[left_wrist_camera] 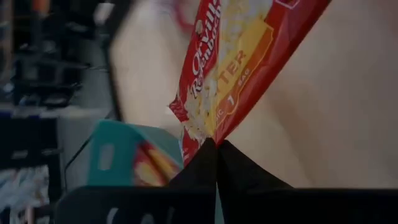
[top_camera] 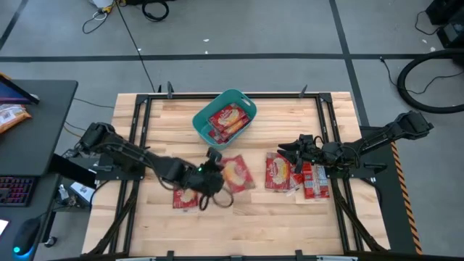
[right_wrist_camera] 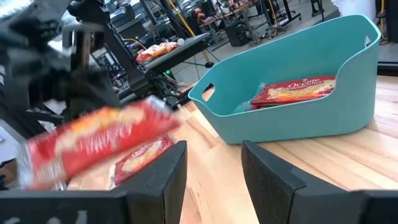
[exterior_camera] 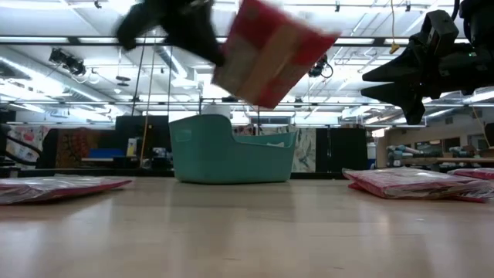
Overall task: Sort popcorn bags into baskets
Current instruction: Put the red popcorn bag into the green container
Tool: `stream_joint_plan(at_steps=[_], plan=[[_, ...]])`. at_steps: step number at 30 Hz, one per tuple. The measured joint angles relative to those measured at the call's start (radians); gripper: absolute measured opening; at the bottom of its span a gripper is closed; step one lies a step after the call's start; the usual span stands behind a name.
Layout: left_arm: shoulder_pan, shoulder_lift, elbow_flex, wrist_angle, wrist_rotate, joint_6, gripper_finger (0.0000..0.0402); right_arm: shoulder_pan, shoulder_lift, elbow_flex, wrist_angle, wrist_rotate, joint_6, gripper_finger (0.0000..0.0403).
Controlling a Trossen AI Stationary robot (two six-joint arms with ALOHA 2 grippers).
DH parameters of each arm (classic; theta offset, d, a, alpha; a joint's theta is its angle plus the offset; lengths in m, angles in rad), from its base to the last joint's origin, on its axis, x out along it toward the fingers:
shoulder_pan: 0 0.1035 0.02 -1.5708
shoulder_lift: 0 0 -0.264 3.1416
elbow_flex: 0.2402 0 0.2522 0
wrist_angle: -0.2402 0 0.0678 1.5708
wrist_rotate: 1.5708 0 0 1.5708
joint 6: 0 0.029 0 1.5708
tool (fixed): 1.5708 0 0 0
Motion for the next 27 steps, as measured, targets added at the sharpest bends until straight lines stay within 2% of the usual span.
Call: stream_joint_plan(at_steps=[3,6,12,15,19,24,27], plan=[[0.083,0.000,0.034,0.043,0.012,-0.025,0.0003,0.000,0.000,0.000,0.000,0.000,0.000,0.0158],[0.186,-0.001,0.042,0.070,0.034,-0.120,0.0003,0.000,0.000,0.000,0.000,0.000,0.000,0.0158],[0.403,0.014,0.042,0.021,0.048,-0.285,0.0004,0.000,0.000,0.000,0.000,0.000,0.000,0.0158],[0.484,0.026,0.042,0.009,0.064,-0.319,0.0004,0.000,0.000,0.000,0.000,0.000,0.000,0.0158],[0.552,0.044,0.042,0.000,0.134,-0.348,0.0004,0.000,0.000,0.000,0.001,0.000,0.000,0.0158],[0.592,0.068,0.042,-0.039,0.157,-0.405,0.0006,0.000,0.002,0.000,0.014,0.000,0.000,0.0158],[0.598,0.079,0.042,-0.052,0.149,-0.418,0.0024,0.000,0.004,0.000,0.016,0.000,0.000,0.0158]])
